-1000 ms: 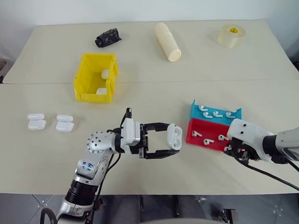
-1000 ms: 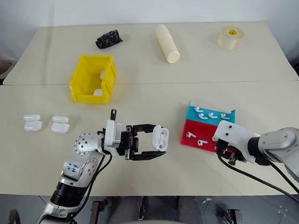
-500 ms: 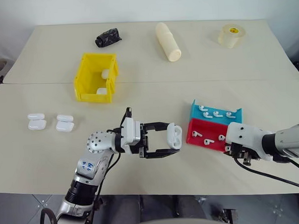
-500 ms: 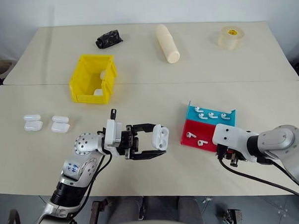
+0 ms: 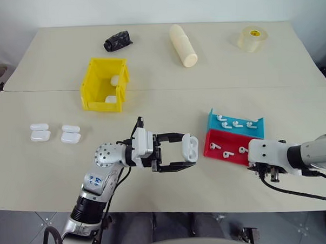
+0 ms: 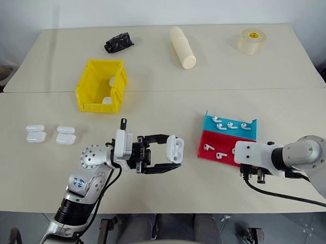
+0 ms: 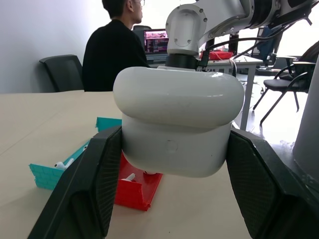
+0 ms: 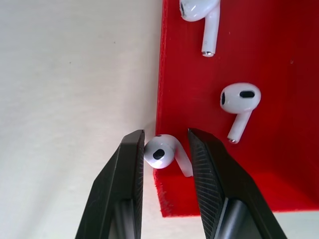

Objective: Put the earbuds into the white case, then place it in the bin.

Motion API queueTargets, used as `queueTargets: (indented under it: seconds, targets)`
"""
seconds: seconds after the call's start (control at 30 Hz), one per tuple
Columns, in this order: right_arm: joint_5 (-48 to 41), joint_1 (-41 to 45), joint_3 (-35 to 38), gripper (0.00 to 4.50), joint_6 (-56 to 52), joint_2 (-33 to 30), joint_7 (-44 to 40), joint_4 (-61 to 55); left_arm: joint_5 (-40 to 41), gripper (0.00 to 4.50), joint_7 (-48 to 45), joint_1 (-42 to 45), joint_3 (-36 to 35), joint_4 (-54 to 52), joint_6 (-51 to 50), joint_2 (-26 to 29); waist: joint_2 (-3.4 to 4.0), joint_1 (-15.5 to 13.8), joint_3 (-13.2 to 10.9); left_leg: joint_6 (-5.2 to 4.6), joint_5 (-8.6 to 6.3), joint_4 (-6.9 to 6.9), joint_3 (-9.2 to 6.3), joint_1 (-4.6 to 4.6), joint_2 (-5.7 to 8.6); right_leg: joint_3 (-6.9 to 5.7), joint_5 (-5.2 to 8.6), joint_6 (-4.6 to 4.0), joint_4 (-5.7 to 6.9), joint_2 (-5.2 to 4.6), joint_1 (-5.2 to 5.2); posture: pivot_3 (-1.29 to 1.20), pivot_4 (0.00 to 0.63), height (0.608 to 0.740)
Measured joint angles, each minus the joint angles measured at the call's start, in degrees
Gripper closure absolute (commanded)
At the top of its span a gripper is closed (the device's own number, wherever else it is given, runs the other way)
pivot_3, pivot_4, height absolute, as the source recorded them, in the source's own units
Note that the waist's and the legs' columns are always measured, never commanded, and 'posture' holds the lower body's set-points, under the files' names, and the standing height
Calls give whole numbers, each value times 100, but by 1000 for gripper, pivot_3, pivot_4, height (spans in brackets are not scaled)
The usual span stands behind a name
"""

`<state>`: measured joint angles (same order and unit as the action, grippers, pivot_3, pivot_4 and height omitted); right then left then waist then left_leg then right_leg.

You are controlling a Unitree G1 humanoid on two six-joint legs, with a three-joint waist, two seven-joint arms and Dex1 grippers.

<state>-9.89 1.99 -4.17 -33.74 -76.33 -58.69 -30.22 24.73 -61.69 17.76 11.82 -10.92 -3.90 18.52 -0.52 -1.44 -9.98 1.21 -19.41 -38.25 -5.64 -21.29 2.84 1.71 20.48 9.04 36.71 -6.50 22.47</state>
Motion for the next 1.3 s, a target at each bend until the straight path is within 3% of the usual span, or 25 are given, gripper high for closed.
queueTargets:
  seconds: [0.1,0.27,0.57,0.8,0.97,1.3]
  targets:
    - [4,8,0,2937,246,24,-153,73,4,1721,3,0,0,0,-12,9,0,0,0,0,0,-1,0,0,0,0,0,0,0,0,0,0,150,740]
    - [9,146,16,1624,215,192,-177,121,5,1721,22,0,0,-2,-15,7,0,0,0,0,0,-1,0,0,-1,0,0,0,0,1,0,0,150,740]
    - [-620,772,273,1624,-1280,453,-60,-70,7,1721,31,-5,-7,-26,-24,19,0,-1,0,0,0,0,-1,0,-4,0,0,0,-1,2,1,0,150,740]
    - [-593,856,199,1624,-1315,430,-115,33,7,1721,75,-5,-9,-33,-25,18,0,-5,0,0,0,0,0,-1,0,0,0,0,-2,-1,1,0,150,740]
    - [-404,456,243,1624,-186,28,-640,99,8,1721,86,-44,-14,-66,-26,22,1,0,0,0,0,2,2,-1,0,0,0,1,-2,0,0,0,150,740]
    - [595,339,125,1624,2429,-2,-1179,852,18,1721,105,-46,-7,-168,-31,-22,1,10,0,0,0,1,5,0,-2,1,0,1,-1,1,1,0,150,740]
